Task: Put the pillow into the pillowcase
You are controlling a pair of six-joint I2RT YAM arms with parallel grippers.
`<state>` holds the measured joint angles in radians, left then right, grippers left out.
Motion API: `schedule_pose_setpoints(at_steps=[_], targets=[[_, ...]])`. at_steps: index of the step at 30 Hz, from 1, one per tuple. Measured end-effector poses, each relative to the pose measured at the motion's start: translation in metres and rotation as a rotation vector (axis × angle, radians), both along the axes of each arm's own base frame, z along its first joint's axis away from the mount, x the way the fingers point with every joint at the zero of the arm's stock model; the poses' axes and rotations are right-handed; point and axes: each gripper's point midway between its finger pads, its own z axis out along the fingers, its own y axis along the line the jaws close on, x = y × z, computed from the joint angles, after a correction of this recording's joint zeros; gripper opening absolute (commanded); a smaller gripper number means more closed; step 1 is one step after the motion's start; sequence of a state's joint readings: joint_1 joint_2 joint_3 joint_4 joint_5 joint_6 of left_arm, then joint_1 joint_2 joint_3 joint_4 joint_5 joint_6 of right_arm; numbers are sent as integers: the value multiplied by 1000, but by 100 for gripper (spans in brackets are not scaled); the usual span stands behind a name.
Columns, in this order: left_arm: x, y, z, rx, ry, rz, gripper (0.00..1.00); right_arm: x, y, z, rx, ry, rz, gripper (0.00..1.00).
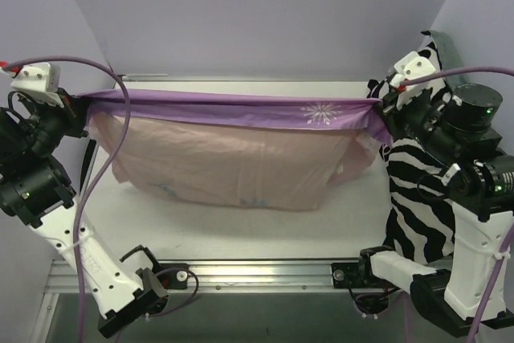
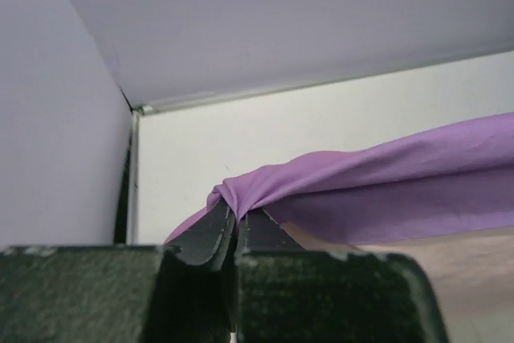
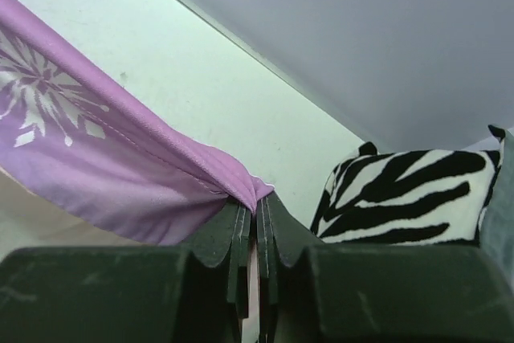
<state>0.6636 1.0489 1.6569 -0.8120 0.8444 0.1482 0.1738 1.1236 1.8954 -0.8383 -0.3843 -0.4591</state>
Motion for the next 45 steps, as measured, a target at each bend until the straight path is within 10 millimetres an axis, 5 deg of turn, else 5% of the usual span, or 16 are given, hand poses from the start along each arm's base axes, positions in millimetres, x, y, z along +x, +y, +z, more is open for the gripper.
schedule_pose_setpoints(at_steps=[3,6,8,12,13,14,16,18,20,23,26,30,35,38,41,45], targets=[[-6,-3,29,46,-104,23,0,-6,-6,-1,3,5,-29,0],[17,-3,19,33,-87,-5,0,12,-3,-35,-6,114,-36,0],[42,2,-5,35,-37,-12,0,40,3,-79,-18,264,-40,0],[136,4,-104,72,192,-40,0,117,15,-171,-64,547,-83,1],[160,8,-131,78,253,-32,3,141,17,-196,-75,612,-106,26],[183,13,-161,84,327,-19,33,166,19,-215,-85,652,-133,42],[233,32,-200,113,438,34,60,214,18,-250,-113,699,-200,74],[278,56,-224,139,489,93,97,252,13,-274,-133,706,-257,80],[302,73,-232,146,518,133,97,256,1,-293,-152,749,-298,80],[286,69,-234,136,585,107,97,214,-27,-309,-148,883,-348,74],[254,36,-222,131,601,8,96,154,-41,-302,-79,990,-357,65],[187,-69,-225,172,646,-255,91,91,-23,-286,51,1071,-279,51],[108,-197,-291,226,794,-612,76,54,23,-319,163,1258,-170,28],[76,-198,-340,235,941,-640,66,58,33,-353,212,1342,-204,18],[57,-167,-376,254,1044,-594,60,74,37,-370,268,1344,-260,18],[54,-131,-385,256,1064,-551,65,103,48,-374,336,1270,-307,24]])
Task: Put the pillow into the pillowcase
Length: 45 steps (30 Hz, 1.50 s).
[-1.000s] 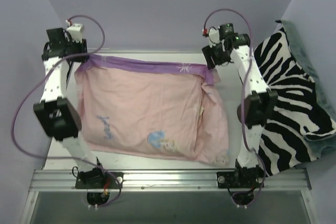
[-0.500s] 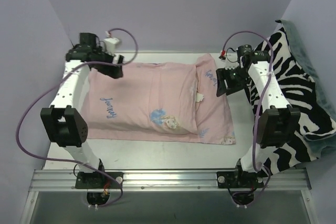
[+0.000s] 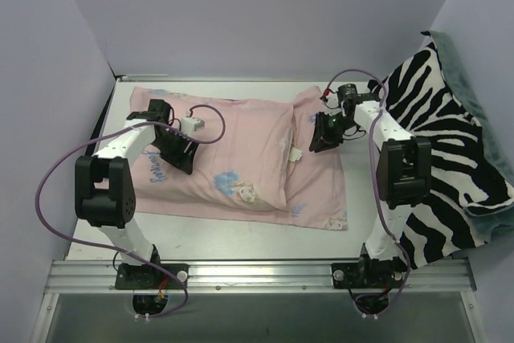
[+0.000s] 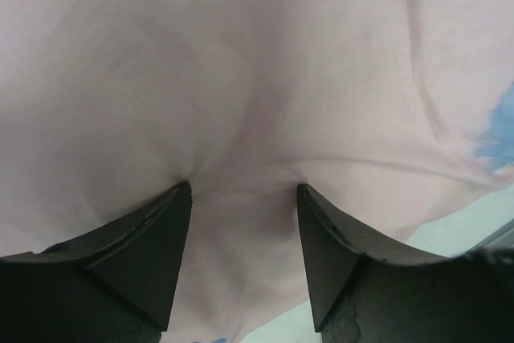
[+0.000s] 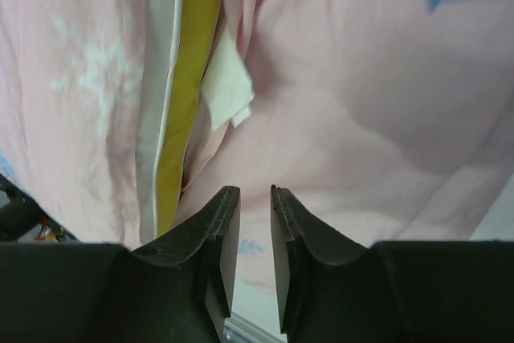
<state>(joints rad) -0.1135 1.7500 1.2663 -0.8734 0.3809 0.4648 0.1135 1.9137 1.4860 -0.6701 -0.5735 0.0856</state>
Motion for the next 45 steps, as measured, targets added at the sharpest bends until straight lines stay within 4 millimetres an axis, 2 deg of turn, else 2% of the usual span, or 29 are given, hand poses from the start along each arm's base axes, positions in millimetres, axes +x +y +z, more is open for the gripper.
schedule_pose_setpoints(at_steps=[3,5,8,11,14,17,18,21,23,25,27,30,32,33,35,37,39,41,43,45], targets=[[2,19,6,29,-24,10,70,21,15,-7,-8,-31,-31,26],[1,24,10,44,-31,9,71,37,29,-14,-21,-49,-31,29],[3,21,16,52,-39,-4,73,55,51,-31,-37,-61,-20,34],[7,17,23,57,-56,-15,74,62,68,-50,-56,-42,-7,37],[11,15,28,60,-74,-21,75,65,74,-63,-72,-23,-6,36],[13,17,29,72,-79,-17,75,64,73,-67,-82,-9,-14,19],[13,18,29,76,-79,-15,75,64,72,-67,-86,-9,-17,10],[13,20,28,90,-79,-7,75,64,65,-69,-94,-3,-30,0],[14,22,25,97,-72,-3,75,61,57,-70,-95,17,-45,0],[14,23,20,102,-58,4,74,59,40,-63,-84,38,-78,0],[15,24,14,105,-42,13,74,61,21,-46,-57,39,-118,0],[17,22,10,98,-32,25,74,65,6,1,43,-27,-145,0],[18,19,10,81,-33,30,74,62,11,42,144,-90,-127,0],[18,17,10,74,-33,34,74,58,20,62,194,-119,-100,0],[18,14,10,59,-27,39,73,43,50,95,292,-159,-11,0],[19,10,11,47,-22,41,73,22,88,112,369,-160,100,0],[18,4,12,37,-19,41,73,-4,130,114,415,-124,220,0],[17,-3,13,28,-18,28,73,-20,161,109,434,-86,299,0],[15,-9,13,23,-17,12,71,-25,178,100,441,-53,339,0],[14,-14,15,9,-20,0,73,-23,177,89,433,-26,329,0]])
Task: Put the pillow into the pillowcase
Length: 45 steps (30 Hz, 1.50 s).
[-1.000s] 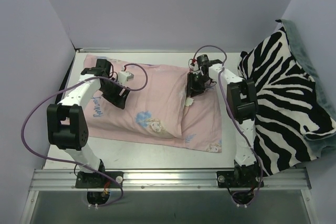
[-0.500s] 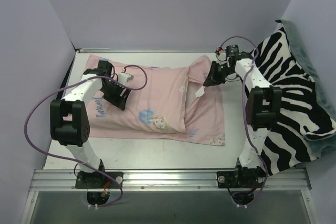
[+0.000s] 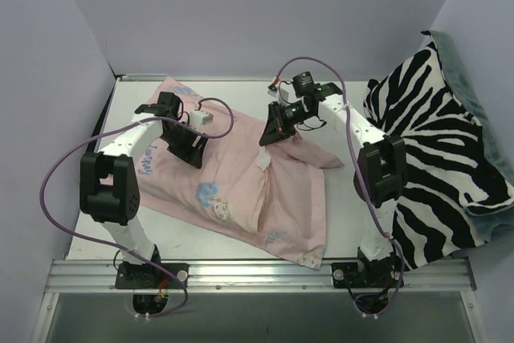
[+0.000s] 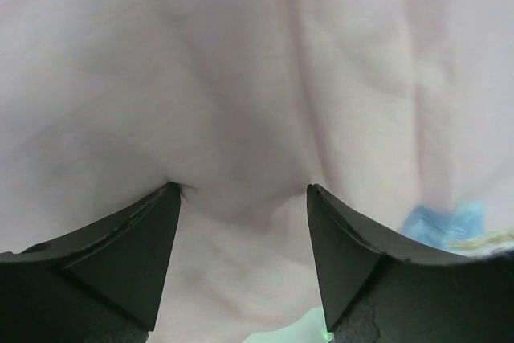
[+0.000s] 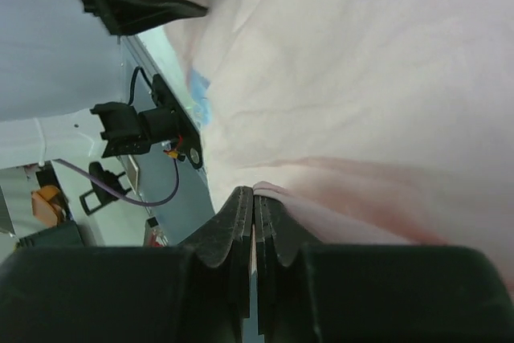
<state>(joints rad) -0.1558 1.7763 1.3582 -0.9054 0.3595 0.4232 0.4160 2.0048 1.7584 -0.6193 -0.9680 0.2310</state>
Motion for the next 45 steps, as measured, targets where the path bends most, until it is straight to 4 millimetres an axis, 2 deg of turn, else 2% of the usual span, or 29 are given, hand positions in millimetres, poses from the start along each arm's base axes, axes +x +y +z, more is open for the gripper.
schedule_pose_setpoints(at_steps=[3,6,8,10,11,13,15,17,20,22,25,29,32,33,34,35,38,41,43,45], targets=[[-2,-13,17,-83,-27,-23,76,10,-29,-15,-26,36,-69,0],[1,-37,55,-194,-99,-54,78,13,-86,-38,-67,99,-198,0],[10,-65,90,-251,-182,-102,79,2,-122,-54,-105,156,-280,0],[20,-97,116,-295,-270,-162,81,-20,-146,-69,-151,199,-328,0],[21,-120,127,-315,-315,-202,82,-34,-151,-74,-174,220,-334,0],[20,-159,137,-341,-361,-266,81,-56,-152,-80,-203,239,-320,0],[20,-196,137,-351,-379,-318,79,-70,-152,-86,-226,252,-300,0],[27,-232,128,-362,-382,-348,76,-77,-151,-88,-240,262,-286,0],[40,-273,94,-363,-343,-359,74,-72,-158,-88,-240,259,-310,0],[46,-289,67,-354,-308,-359,76,-64,-164,-87,-238,263,-335,0],[48,-300,27,-317,-255,-358,78,-47,-172,-87,-234,254,-365,0],[52,-301,-5,-259,-231,-356,67,-27,-180,-91,-251,241,-394,0],[52,-294,-14,-227,-238,-360,56,-16,-182,-95,-269,239,-402,0],[50,-290,-18,-217,-237,-361,53,-14,-182,-97,-273,244,-404,4],[48,-287,-21,-211,-237,-363,49,-12,-182,-99,-277,249,-407,11],[45,-285,-24,-210,-235,-368,47,-9,-183,-101,-281,256,-411,31],[32,-278,-24,-226,-217,-393,46,5,-186,-109,-308,250,-428,48],[23,-274,-21,-238,-188,-407,48,24,-186,-111,-327,225,-435,52],[21,-274,-21,-244,-181,-410,48,37,-183,-114,-338,196,-436,52],[21,-274,-21,-246,-178,-411,49,43,-174,-118,-349,183,-418,50]])
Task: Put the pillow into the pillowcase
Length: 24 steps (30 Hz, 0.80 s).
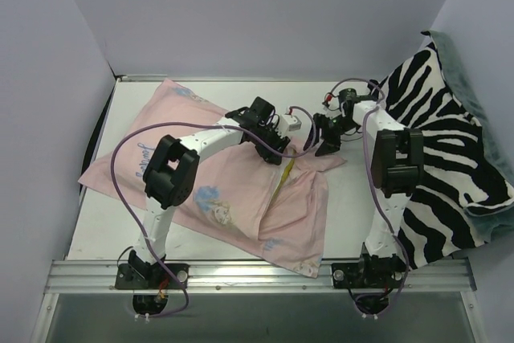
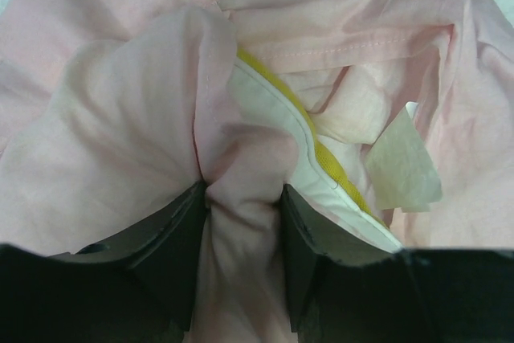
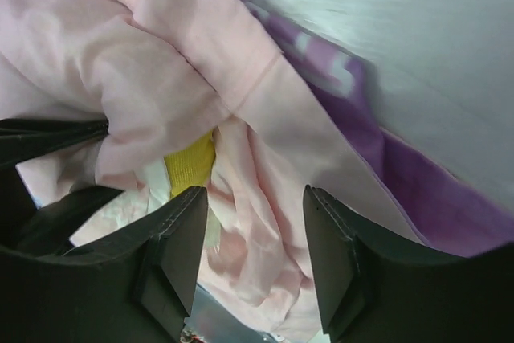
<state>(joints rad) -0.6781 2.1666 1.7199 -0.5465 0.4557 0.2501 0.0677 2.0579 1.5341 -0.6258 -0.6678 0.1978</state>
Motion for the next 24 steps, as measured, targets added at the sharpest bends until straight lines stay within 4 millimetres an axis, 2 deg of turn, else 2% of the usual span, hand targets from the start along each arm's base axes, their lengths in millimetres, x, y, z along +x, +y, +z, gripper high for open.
schedule_pose_setpoints(at_steps=[6,10,13,14,16,20,24], targets=[[-1,2,2,5,11,2,49,-14,35,-16,-32,17,109,43],[-2,3,1,6,19,3,49,-25,40,-24,-71,27,151,39],[-2,4,2,4,23,2,48,-29,32,-30,-106,38,155,20],[-2,4,2,2,25,1,48,-30,30,-32,-115,42,157,8],[-2,5,1,-5,34,-2,46,-30,26,-32,-120,42,153,0],[-10,13,-2,-29,72,-19,44,-19,20,-22,-88,33,116,0],[-18,23,-2,-44,91,-42,44,23,12,12,46,-46,-4,0]])
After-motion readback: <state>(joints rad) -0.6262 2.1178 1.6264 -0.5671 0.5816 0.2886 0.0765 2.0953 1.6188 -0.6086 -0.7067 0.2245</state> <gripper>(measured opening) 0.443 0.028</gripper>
